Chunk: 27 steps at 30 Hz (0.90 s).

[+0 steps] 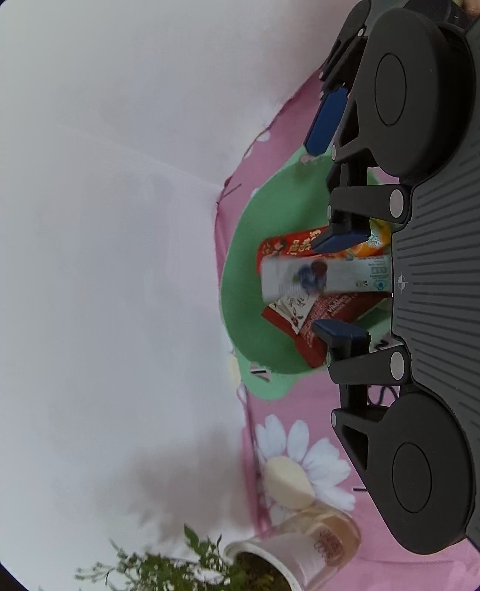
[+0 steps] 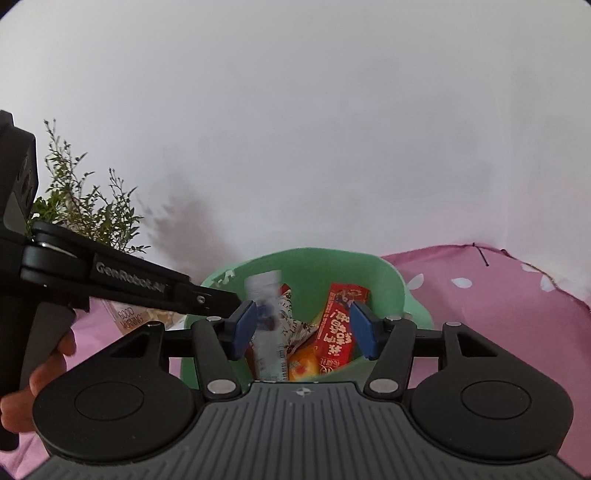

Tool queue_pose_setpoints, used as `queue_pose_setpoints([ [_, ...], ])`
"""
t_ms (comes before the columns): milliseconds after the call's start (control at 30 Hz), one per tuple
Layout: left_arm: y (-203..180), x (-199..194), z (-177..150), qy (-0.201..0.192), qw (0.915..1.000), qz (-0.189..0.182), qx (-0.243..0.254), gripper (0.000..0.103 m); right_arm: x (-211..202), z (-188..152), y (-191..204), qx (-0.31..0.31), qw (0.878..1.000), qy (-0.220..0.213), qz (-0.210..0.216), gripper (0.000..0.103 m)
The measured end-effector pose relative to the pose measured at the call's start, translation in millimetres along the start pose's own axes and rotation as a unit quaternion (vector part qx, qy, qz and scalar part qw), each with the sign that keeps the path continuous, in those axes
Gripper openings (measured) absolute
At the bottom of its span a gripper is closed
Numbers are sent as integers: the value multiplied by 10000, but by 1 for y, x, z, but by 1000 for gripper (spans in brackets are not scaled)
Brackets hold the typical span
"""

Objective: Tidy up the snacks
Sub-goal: 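Drop the stick packet with the left tool while the right tool drops the orange candy in the bowl, then move both open tools back over the remaining snack pile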

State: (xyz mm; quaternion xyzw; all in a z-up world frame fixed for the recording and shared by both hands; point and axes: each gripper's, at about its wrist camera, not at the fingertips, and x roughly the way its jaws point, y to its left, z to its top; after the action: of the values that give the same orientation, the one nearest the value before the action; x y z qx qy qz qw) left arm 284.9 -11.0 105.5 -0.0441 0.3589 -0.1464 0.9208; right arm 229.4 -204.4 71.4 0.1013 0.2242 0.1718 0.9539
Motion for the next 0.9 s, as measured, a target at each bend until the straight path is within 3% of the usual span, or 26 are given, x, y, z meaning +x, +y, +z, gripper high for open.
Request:
queue_pose_setpoints([
  [267, -7, -57, -38, -249, 9987, 115, 432, 103, -60, -24, 2, 134, 9998, 114, 58, 82],
  [567, -1, -102, -126, -51, 9995, -92, 290, 103, -119, -90, 12, 292, 9977, 565, 240, 85],
  [767, 2, -107, -202, -102, 9992, 370, -79, 103, -133, -139, 9, 15, 9997, 169, 172, 91],
  [900, 7, -109, -251, -265, 9956, 855, -270, 103, -128, -134, -17, 850, 9960, 258, 141, 97],
])
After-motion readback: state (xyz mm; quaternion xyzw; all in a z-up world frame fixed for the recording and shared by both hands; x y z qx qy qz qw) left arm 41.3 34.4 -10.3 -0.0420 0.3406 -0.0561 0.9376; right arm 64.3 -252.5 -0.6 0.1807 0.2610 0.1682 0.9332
